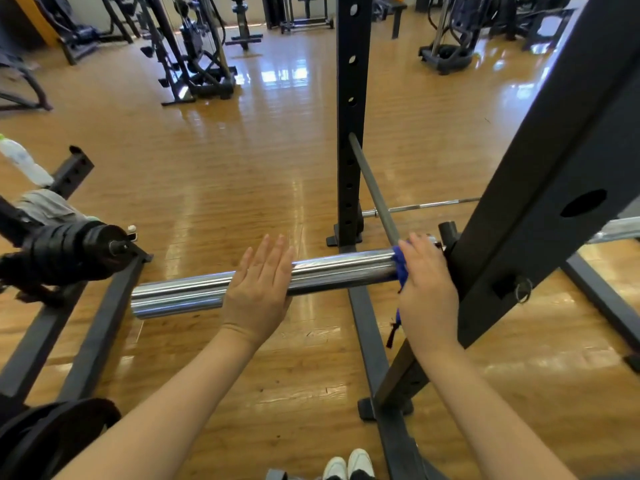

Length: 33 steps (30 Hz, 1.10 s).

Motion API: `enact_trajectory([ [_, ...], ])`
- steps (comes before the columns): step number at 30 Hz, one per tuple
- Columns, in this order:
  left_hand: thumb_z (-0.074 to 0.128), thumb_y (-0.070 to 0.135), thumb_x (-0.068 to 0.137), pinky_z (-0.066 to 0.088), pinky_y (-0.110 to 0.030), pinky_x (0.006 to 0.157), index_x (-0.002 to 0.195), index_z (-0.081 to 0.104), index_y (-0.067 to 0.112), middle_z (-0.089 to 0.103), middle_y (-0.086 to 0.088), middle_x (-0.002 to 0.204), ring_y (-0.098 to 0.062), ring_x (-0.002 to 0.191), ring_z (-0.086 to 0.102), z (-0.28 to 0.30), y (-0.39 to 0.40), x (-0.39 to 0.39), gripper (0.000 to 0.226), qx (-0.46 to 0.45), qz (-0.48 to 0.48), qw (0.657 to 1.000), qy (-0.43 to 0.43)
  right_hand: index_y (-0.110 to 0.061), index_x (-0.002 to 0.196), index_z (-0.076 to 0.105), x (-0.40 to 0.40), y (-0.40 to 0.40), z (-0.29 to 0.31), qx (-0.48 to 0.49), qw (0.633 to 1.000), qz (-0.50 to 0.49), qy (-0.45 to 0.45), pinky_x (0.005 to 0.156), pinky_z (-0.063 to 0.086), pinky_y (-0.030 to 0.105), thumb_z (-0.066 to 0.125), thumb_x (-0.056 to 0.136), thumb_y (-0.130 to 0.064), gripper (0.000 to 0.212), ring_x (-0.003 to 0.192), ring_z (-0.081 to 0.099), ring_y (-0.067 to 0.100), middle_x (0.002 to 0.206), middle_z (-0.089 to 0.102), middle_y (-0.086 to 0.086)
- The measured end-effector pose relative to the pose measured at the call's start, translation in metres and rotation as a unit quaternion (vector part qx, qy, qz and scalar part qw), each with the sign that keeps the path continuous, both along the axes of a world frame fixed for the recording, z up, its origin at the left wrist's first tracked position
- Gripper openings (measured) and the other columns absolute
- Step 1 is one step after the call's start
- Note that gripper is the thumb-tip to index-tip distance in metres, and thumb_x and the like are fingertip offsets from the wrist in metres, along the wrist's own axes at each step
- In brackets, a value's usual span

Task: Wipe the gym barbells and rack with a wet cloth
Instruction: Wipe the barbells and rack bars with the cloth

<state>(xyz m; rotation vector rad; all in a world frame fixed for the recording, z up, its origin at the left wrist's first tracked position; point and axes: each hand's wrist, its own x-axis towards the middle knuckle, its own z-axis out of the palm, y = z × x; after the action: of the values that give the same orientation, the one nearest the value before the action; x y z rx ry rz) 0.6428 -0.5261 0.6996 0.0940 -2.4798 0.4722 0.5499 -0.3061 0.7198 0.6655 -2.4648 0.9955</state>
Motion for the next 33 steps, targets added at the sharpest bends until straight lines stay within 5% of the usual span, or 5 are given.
enact_trajectory([
  [5, 0.059, 0.015, 0.08, 0.024, -0.044, 0.111, 0.131, 0.043, 0.002, 0.052, -0.019, 0.134, -0.035, 0.126, 0.048, -0.001, -0.001, -0.001, 0.055, -0.011, 0.002, 1.0, 0.008, 0.003, 0.115, 0.06, -0.031, -0.016, 0.023, -0.027, 0.999, 0.007, -0.035, 0.091, 0.049, 0.046, 0.026, 0.09, -0.015, 0.046, 0.107, 0.057, 0.035, 0.111, 0.063, 0.019],
  [12, 0.068, 0.015, 0.077, 0.026, -0.044, 0.11, 0.13, 0.045, 0.002, 0.053, -0.019, 0.134, -0.035, 0.126, 0.048, -0.002, 0.0, 0.0, 0.059, -0.012, 0.006, 1.0, 0.0, 0.0, 0.14, 0.04, 0.007, 0.0, -0.016, 0.043, 0.999, -0.006, 0.016, 0.116, 0.02, 0.042, 0.06, 0.087, -0.007, 0.057, 0.14, 0.026, 0.03, 0.145, 0.038, 0.016],
  [16, 0.069, 0.015, 0.078, 0.025, -0.043, 0.11, 0.13, 0.045, 0.003, 0.052, -0.019, 0.134, -0.034, 0.127, 0.047, -0.001, 0.0, 0.001, 0.059, -0.013, 0.006, 1.0, 0.0, 0.002, 0.137, 0.043, 0.004, 0.004, -0.018, 0.047, 0.999, -0.011, 0.022, 0.118, 0.01, 0.032, 0.045, 0.079, 0.017, 0.059, 0.139, 0.027, 0.032, 0.144, 0.04, 0.018],
  [22, 0.058, 0.02, 0.083, 0.026, -0.044, 0.11, 0.132, 0.043, 0.003, 0.051, -0.018, 0.136, -0.034, 0.129, 0.046, 0.001, 0.0, 0.002, 0.054, -0.001, 0.011, 1.0, -0.017, 0.0, 0.119, 0.056, -0.014, -0.008, 0.024, 0.1, 0.994, 0.016, -0.051, 0.108, 0.032, 0.041, 0.054, 0.07, 0.015, 0.051, 0.123, 0.041, 0.031, 0.122, 0.051, 0.014],
  [33, 0.083, 0.028, 0.063, 0.009, -0.049, 0.112, 0.142, 0.029, 0.008, 0.037, -0.017, 0.146, -0.029, 0.138, 0.026, 0.026, -0.014, 0.049, 0.097, 0.043, 0.046, 0.997, -0.04, 0.0, 0.139, 0.042, 0.015, 0.009, 0.002, 0.051, 0.995, -0.004, -0.089, 0.115, 0.022, 0.045, 0.045, 0.078, 0.022, 0.065, 0.144, 0.018, 0.026, 0.151, 0.032, 0.012],
])
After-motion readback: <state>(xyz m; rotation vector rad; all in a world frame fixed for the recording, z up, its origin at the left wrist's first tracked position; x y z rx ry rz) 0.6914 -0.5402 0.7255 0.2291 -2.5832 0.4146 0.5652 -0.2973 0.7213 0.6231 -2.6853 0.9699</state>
